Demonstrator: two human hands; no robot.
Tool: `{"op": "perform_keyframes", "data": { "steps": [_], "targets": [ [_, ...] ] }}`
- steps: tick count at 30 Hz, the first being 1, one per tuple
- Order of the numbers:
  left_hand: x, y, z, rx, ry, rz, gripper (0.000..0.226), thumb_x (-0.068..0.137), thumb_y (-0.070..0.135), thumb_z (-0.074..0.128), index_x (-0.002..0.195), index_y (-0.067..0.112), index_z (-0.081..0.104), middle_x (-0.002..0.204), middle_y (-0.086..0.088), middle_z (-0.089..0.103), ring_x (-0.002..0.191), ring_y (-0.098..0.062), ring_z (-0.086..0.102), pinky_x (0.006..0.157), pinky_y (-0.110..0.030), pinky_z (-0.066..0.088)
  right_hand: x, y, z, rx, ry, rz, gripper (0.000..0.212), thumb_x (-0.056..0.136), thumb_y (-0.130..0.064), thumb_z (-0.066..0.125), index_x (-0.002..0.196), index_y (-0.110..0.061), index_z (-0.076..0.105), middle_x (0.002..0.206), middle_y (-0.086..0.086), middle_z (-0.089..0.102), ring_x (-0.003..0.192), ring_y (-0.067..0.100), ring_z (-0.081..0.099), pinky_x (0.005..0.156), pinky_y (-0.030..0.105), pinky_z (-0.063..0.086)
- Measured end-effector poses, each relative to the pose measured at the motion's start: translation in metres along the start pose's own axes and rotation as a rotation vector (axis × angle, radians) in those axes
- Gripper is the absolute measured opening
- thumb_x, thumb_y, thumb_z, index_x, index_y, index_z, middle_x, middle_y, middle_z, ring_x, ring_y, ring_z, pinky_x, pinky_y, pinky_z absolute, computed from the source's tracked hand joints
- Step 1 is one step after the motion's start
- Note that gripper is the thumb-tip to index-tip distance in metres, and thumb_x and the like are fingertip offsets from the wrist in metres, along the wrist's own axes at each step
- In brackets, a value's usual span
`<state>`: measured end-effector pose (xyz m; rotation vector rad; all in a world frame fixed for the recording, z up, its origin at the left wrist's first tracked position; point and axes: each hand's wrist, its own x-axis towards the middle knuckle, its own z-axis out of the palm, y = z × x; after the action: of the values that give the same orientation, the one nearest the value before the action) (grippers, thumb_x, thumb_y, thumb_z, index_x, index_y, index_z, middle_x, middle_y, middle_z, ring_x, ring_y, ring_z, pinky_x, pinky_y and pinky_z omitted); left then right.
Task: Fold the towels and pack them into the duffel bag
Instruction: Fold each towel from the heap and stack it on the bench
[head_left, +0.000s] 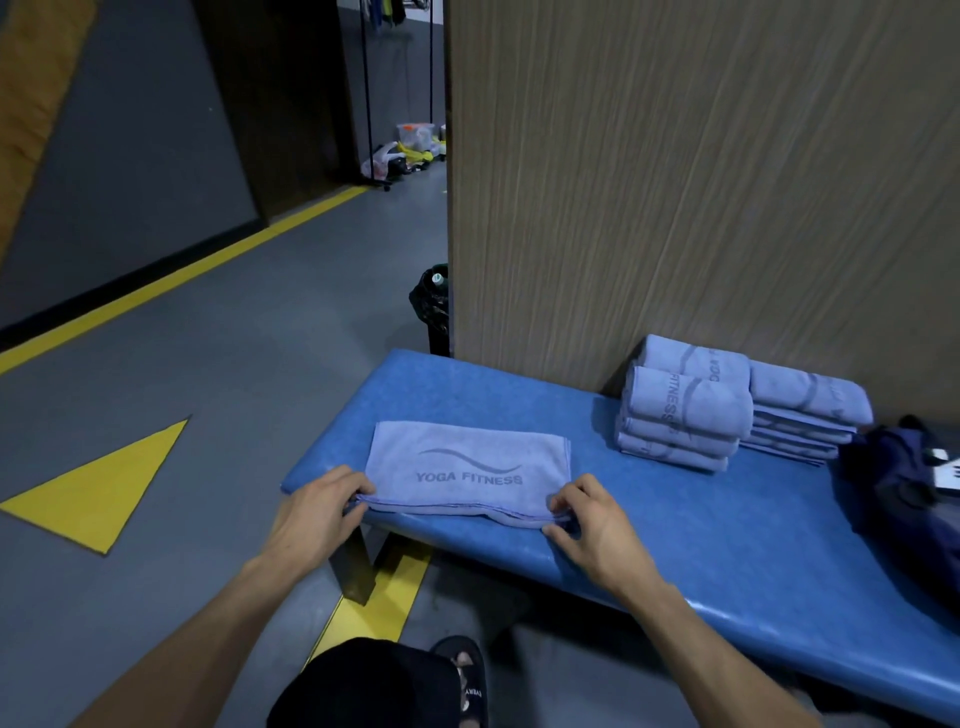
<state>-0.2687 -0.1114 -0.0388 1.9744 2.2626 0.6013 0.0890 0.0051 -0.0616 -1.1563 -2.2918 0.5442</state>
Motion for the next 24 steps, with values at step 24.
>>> {"op": "perform_keyframes", "data": {
  "steps": [24],
  "targets": [
    [0.043, 0.129, -0.025, -0.894, -0.257, -0.304, 0.024, 0.104, 0.007, 0.044, 0.103, 0.007, 0.069, 0.077, -0.002, 0.062, 0.068, -0.013, 0.054, 0.066, -0.032, 0.048, -0.046, -0.003, -0.143, 0.820, 0.217, 0.605, 0.010, 0.099, -0.004, 0.058, 0.098, -0.008, 0.067, 0.072, 0.004, 0.056, 0.060, 0.013, 0.050, 0.055, 0.023, 0.052]
  ]
}}
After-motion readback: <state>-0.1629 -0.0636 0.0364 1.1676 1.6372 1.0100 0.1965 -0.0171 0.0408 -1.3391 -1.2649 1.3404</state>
